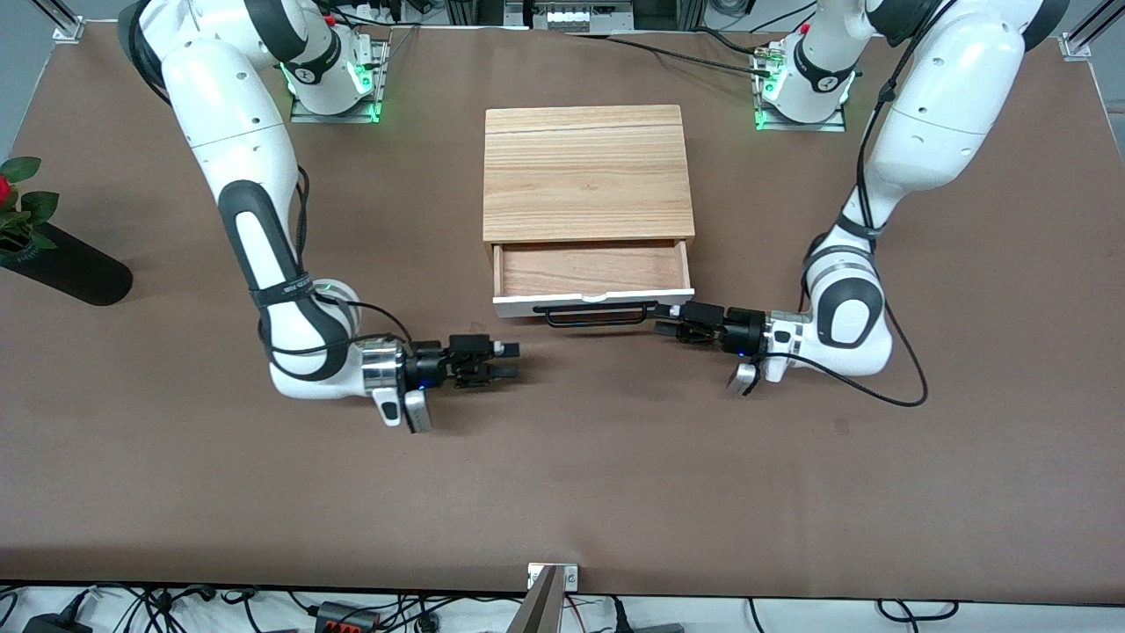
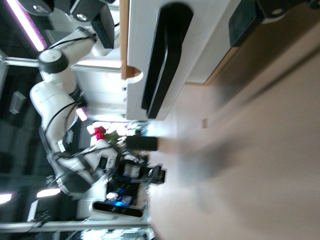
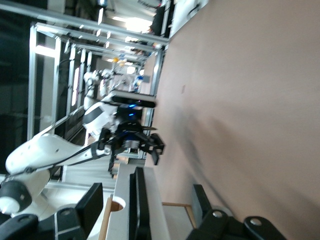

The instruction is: Pull top drawer with both arms simultaneously

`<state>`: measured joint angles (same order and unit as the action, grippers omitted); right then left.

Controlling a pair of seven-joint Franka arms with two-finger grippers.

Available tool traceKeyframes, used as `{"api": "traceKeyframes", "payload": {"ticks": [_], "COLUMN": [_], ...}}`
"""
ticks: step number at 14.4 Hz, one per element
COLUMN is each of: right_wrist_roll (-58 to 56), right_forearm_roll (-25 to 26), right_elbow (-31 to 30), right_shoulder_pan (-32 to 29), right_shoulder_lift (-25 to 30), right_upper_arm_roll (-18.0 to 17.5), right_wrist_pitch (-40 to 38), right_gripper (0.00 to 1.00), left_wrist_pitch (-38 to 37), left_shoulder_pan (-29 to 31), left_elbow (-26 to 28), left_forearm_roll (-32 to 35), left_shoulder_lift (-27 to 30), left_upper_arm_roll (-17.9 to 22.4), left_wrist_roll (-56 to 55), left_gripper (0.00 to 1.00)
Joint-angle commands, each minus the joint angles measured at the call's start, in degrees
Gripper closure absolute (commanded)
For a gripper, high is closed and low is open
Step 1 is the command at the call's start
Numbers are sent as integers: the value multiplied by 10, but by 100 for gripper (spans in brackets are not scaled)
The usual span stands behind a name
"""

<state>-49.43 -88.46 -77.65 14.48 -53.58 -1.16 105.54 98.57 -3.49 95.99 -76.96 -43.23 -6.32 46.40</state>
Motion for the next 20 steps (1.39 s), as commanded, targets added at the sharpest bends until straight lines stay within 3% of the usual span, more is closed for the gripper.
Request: {"api": "traceKeyframes", "payload": {"ticks": [1,4,6,10,14,18,20], "right_wrist_roll": [82,224,307,461,479,478,478], "right_forearm_roll": [7,66,131,194,293,303,303], "right_elbow": [16,65,93,136,136,137,138], "right_shoulder_pan": [1,2,0,1,3,0,5], "right_shoulder_lift": [4,5,6,20,47,62,65], "right_upper_arm_roll": [35,69,89,171,258,352,404], "right_wrist_pitch": [3,1,-1,-5,-42,-74,-108], "right_gripper": [17,14,11,0,0,0,0], "left_wrist_pitch": [-7,-7,-10,-62,-154,-185,-206], "left_shoulder_pan": [0,-1,0,-6,-8,-12,-15], "left_elbow": [-39,-80,-105,-186,-255,-266,-292], "left_forearm_roll": [105,244,336,558,723,843,870], "left_shoulder_lift": [23,27,48,73,95,155,172], "left_upper_arm_roll": [21,24,24,20,20,12,10], "left_wrist_roll": [-63,-140,-224,-354,-405,-417,-417], "left_gripper": [0,0,0,0,0,0,0]}}
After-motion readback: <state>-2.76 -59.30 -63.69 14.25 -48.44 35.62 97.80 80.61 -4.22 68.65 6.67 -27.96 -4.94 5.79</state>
